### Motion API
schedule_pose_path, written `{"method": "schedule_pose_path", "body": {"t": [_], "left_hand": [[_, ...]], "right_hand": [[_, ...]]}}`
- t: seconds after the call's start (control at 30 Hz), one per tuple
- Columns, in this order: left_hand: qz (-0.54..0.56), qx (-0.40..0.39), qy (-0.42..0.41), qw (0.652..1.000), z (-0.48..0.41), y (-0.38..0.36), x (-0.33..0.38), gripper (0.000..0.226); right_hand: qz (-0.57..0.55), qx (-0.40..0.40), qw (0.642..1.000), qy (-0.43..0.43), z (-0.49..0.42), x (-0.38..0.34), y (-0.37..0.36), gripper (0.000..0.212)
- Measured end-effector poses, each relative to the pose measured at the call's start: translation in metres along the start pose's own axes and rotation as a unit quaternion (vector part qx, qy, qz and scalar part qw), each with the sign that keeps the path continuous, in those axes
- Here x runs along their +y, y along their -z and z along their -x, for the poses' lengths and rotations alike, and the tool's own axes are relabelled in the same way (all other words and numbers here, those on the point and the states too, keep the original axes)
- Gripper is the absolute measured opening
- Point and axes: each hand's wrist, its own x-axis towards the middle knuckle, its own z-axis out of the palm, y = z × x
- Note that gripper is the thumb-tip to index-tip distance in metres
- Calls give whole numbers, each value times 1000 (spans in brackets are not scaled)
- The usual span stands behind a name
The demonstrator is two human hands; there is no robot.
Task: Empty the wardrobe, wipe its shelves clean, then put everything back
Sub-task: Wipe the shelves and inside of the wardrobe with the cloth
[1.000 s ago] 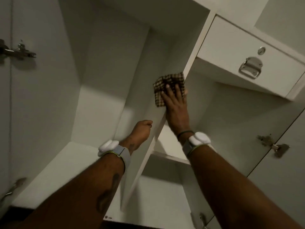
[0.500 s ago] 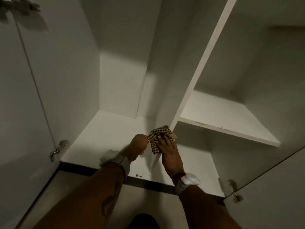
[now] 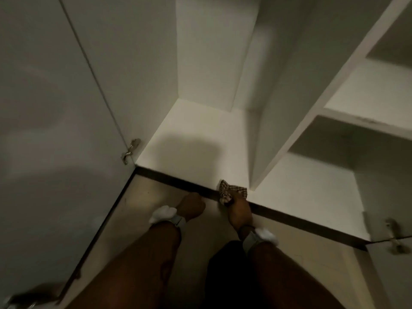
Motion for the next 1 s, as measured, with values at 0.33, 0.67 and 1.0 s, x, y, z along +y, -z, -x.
{"method": "schedule_pose_path", "body": {"t": [0.33,0.67,1.0], "left_hand": [[-188,-48,140,971,-11,-96,-124,122],[-237,-55,131,961,-14,-128,-143,144],[-232,-27,109,966,-15,-132,-143,143]], "right_hand": [[199,19,979,-38,-34,30,-58,59],[353,-83,931,-53,-54,49,-65,64],[400,-62,913,-42,-53,49,-78,64]]}}
